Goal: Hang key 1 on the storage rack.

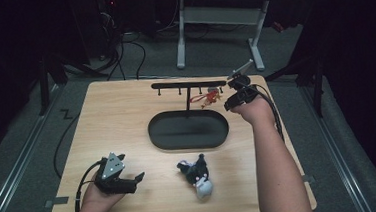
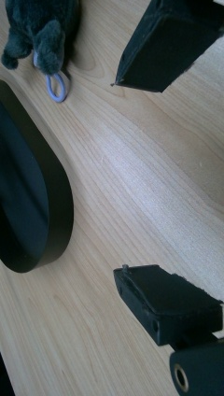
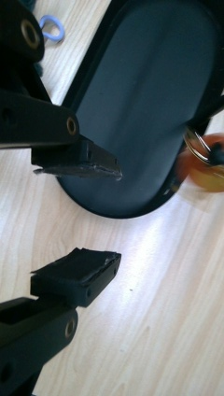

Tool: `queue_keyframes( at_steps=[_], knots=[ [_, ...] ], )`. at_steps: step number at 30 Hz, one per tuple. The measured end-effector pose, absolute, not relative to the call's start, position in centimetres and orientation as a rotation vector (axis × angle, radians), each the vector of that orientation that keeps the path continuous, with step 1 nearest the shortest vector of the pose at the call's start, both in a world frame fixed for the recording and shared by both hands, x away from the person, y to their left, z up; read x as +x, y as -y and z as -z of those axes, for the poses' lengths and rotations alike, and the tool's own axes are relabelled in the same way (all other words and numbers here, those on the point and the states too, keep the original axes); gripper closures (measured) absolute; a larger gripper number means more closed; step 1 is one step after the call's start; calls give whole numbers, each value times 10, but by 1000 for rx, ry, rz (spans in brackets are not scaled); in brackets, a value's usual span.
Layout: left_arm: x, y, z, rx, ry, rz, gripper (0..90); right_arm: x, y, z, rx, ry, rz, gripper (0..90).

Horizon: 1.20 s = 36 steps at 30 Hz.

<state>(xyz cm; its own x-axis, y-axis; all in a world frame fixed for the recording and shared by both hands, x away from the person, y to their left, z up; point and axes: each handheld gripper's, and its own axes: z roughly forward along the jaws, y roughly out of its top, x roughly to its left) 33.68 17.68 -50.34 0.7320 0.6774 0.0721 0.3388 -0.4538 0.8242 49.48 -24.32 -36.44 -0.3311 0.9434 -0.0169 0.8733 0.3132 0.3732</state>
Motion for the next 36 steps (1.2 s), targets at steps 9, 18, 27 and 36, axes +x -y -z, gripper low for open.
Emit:
queue_keyframes(
  at_steps=[9,18,27,36],
  knots=[
    [336,-171,503,2080,-748,-485,108,457,255,390,1630,-2331,-461,457],
    [334,-157,504,2091,-718,-449,157,396,275,427,1577,-2282,-582,431],
    [334,-143,508,2114,-659,-427,218,326,289,487,1544,-2130,-875,433],
    [331,-127,511,2116,-615,-327,369,275,292,508,1485,-2041,-997,450]
  ],
)
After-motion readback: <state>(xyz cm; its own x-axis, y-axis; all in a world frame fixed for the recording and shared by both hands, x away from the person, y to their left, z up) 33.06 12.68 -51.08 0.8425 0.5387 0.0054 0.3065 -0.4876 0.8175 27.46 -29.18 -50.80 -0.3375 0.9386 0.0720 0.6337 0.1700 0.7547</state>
